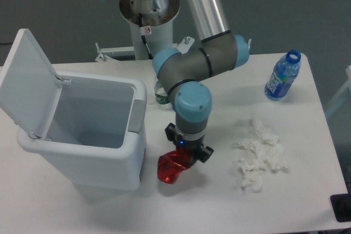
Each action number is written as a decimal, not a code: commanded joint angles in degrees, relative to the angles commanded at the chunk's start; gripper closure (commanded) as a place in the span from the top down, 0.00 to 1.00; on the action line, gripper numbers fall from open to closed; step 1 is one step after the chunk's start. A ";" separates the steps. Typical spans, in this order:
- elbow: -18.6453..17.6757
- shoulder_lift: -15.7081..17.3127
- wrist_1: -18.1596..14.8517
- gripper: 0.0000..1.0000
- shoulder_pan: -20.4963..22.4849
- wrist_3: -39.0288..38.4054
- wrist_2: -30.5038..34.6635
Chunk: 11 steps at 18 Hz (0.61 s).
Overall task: Pick up the cans
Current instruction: 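Lift the red can and carry it away from the bin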
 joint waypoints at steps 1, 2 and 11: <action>0.62 1.14 0.00 0.55 0.88 -0.09 -2.80; 0.88 2.37 0.00 0.55 2.10 -0.35 -5.79; 4.05 7.21 -0.35 0.55 5.98 0.18 -11.27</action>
